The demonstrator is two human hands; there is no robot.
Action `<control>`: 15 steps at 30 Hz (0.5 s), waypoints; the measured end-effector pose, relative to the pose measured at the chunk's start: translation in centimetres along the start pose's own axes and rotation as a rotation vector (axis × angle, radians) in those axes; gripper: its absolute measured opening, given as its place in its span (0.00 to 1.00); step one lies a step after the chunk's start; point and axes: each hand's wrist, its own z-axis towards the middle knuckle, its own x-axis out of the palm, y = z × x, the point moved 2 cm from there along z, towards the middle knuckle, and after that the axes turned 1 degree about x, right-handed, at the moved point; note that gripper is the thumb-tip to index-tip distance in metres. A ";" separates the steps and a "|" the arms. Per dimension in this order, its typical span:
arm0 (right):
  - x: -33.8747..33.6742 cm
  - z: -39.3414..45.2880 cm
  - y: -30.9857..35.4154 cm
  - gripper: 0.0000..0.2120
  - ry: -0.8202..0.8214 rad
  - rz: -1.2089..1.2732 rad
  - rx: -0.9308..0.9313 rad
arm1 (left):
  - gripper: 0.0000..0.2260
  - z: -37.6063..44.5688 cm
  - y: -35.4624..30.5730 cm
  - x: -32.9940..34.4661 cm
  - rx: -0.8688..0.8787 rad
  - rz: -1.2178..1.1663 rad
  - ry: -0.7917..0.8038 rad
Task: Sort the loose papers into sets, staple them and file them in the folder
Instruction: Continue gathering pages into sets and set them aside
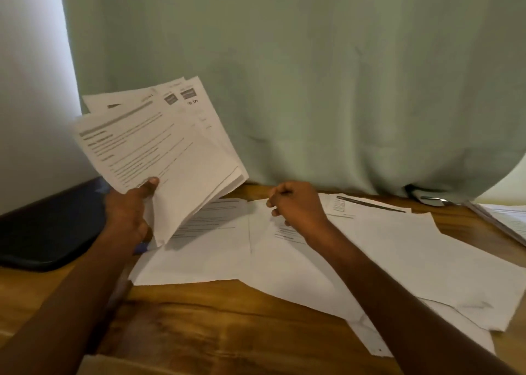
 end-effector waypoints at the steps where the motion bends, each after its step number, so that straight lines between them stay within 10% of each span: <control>1: 1.3 0.3 -0.2 0.07 0.001 -0.117 -0.021 | 0.13 0.5 0.3 -0.8 0.000 0.013 -0.018; 15: 9.0 -0.9 -5.3 0.24 0.338 -0.707 -0.279 | 0.14 3.2 2.9 -2.4 0.017 -0.045 -0.087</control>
